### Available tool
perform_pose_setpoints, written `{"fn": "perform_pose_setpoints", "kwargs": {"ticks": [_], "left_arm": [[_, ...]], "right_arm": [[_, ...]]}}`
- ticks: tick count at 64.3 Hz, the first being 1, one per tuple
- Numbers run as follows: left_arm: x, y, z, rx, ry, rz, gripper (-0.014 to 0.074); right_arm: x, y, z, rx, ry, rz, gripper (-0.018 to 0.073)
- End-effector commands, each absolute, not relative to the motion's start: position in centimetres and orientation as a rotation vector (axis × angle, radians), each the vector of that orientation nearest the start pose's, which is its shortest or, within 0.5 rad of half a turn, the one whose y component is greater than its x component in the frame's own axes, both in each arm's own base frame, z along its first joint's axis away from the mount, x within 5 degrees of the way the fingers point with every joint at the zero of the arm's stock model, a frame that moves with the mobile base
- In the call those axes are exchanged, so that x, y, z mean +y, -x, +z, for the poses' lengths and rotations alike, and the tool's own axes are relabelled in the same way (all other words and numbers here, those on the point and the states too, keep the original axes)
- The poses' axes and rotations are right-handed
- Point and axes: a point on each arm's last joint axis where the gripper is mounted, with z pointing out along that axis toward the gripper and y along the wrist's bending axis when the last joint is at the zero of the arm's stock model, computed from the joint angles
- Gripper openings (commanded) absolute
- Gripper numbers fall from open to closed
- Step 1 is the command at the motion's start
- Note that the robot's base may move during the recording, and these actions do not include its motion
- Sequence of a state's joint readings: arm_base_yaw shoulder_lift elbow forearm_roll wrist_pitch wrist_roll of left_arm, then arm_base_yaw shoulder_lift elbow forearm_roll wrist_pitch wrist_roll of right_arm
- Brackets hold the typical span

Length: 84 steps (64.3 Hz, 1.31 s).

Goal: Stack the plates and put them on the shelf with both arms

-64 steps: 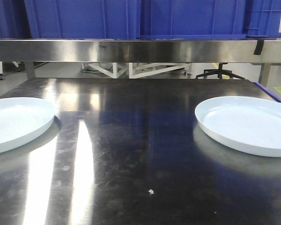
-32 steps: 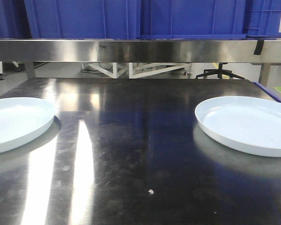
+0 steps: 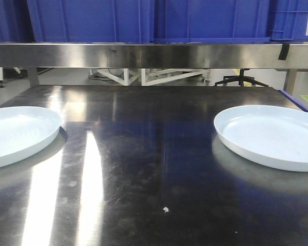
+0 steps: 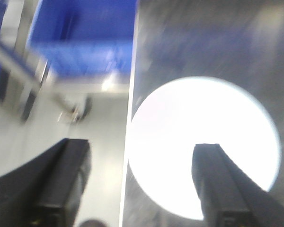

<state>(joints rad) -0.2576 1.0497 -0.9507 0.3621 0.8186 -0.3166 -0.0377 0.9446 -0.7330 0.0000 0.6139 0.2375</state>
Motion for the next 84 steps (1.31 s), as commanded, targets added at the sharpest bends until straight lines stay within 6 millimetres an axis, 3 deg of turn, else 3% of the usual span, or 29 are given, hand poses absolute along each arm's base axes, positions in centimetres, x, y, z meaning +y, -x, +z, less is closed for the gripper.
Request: {"fn": "perform_pose_setpoints", "kwargs": {"ticks": [1, 20, 33, 50, 84], "left_arm": [[-3.1, -21.6, 34.7, 2.28, -0.094, 0.18, 0.0532], [-3.7, -25.6, 31.1, 2.366, -0.083, 0.244, 0.0532], [-1.9, -27.7, 28.9, 2.42, 0.011, 0.263, 0.0532], [-0.3, -28.8, 27.5, 2.451, 0.081, 0.272, 0.0532], [-0.8, -30.8, 24.0, 2.536, 0.064, 0.248, 0.0531]], "right_arm": [[-0.7, -18.9, 32.1, 2.185, -0.294, 0.107, 0.0539], [-0.7, -18.9, 32.2, 2.182, -0.293, 0.107, 0.0539], [-0.7, -18.9, 32.2, 2.182, -0.293, 0.107, 0.0539], [-0.7, -18.9, 32.2, 2.182, -0.293, 0.107, 0.0539], [-0.7, -19.0, 32.3, 2.167, -0.291, 0.108, 0.0539]]}}
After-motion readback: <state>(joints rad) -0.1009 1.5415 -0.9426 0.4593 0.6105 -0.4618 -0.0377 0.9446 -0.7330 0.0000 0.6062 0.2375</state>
